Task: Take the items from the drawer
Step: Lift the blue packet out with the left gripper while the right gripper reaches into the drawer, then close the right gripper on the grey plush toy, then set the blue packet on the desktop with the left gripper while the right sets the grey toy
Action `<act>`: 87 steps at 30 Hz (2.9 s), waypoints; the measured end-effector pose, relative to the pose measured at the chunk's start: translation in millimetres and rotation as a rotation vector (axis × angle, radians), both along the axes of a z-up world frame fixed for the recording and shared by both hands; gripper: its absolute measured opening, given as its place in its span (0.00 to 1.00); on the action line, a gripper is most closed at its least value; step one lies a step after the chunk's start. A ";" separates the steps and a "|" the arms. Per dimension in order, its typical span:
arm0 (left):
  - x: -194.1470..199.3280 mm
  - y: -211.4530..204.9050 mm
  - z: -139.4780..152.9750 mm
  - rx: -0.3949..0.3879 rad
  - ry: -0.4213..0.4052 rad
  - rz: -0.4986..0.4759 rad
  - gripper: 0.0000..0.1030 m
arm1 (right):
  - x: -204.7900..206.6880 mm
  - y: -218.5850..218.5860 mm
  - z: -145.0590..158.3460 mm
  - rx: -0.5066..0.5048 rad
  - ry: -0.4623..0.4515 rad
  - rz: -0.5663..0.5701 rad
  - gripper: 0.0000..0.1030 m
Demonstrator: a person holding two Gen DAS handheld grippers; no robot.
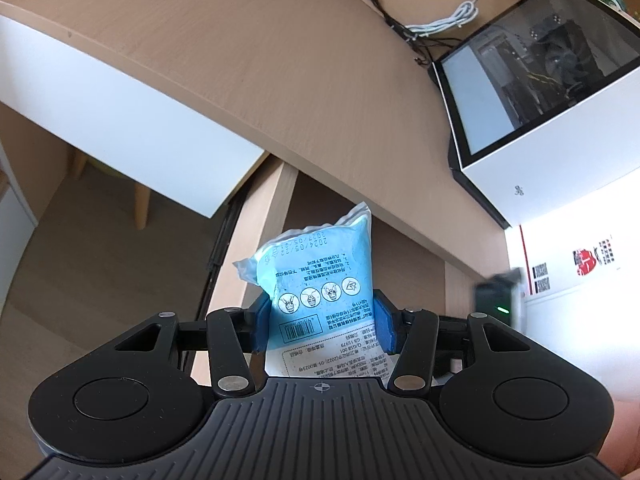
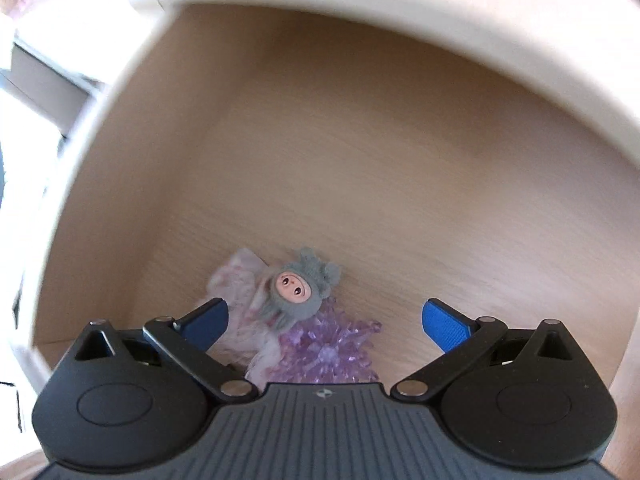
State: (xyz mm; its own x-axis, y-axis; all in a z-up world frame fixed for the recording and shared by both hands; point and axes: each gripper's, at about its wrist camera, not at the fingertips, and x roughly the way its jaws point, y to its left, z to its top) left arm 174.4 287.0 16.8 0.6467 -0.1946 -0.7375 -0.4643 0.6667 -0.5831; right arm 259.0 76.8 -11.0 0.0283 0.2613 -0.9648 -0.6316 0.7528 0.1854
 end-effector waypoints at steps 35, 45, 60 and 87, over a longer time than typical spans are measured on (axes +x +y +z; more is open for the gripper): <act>44.7 -43.6 8.4 0.117 0.112 -0.255 0.53 | -18.3 -61.7 27.3 0.100 -0.156 -0.125 0.47; 14.6 -35.4 4.5 0.072 0.135 -0.178 0.53 | 1.5 -14.6 -21.3 -0.009 -0.109 0.017 0.25; 122.2 -67.7 56.3 0.189 -0.101 -0.293 0.53 | -35.1 -136.1 90.4 0.175 -0.272 -0.336 0.20; 156.4 -69.7 50.6 0.335 -0.212 -0.218 0.54 | -7.7 -182.4 114.4 0.276 -0.440 -0.560 0.20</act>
State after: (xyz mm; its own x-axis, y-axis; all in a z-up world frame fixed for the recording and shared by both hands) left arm 330.8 217.3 67.4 0.7608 -0.1167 -0.6384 -0.1851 0.9038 -0.3858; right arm 251.4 -105.5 103.4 0.5942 0.3250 -0.7358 -0.2285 0.9453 0.2330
